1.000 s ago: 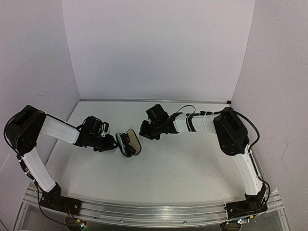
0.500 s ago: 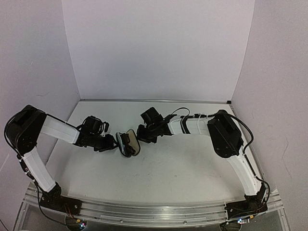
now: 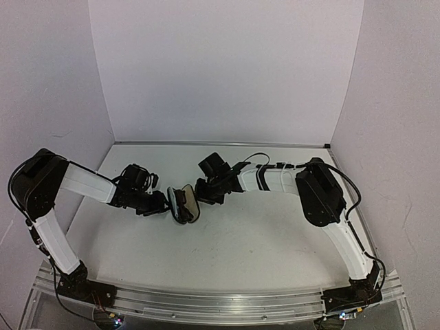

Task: Organize the sunglasses
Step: Close the sunglasses case at the center of the board.

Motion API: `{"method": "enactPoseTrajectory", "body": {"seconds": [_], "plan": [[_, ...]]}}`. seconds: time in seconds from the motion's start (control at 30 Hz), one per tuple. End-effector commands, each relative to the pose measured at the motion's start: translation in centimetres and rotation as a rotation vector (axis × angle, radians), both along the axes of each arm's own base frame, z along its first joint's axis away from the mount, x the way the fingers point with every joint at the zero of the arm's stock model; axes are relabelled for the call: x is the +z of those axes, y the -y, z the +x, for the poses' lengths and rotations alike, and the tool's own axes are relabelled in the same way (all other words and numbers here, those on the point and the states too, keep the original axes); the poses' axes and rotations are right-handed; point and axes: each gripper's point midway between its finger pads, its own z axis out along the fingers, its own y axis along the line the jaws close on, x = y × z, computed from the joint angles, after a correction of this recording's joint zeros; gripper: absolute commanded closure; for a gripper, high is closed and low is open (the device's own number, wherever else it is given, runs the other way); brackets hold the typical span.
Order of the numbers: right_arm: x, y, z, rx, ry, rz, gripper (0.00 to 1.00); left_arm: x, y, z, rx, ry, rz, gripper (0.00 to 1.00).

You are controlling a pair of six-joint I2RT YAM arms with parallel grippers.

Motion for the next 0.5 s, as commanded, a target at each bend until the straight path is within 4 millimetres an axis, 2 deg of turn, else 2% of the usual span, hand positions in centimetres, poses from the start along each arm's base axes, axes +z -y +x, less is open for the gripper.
{"method": "enactPoseTrajectory", "body": {"seconds": [0.0, 0.2, 0.47], "plan": [[3.6, -3.5, -0.4, 0.051, 0.071, 0.081, 0.89, 0.6, 2.1, 0.0, -0.053, -0.001, -0.02, 0.56], [4.6, -4.3, -0.4, 0.062, 0.09, 0.079, 0.89, 0.7, 2.4, -0.1, -0.062, 0.0, -0.015, 0.56], [4.3, -5.5, -1.4, 0.088, 0.084, 0.079, 0.91, 0.8, 2.8, -0.2, -0.068, 0.001, -0.018, 0.56]]}}
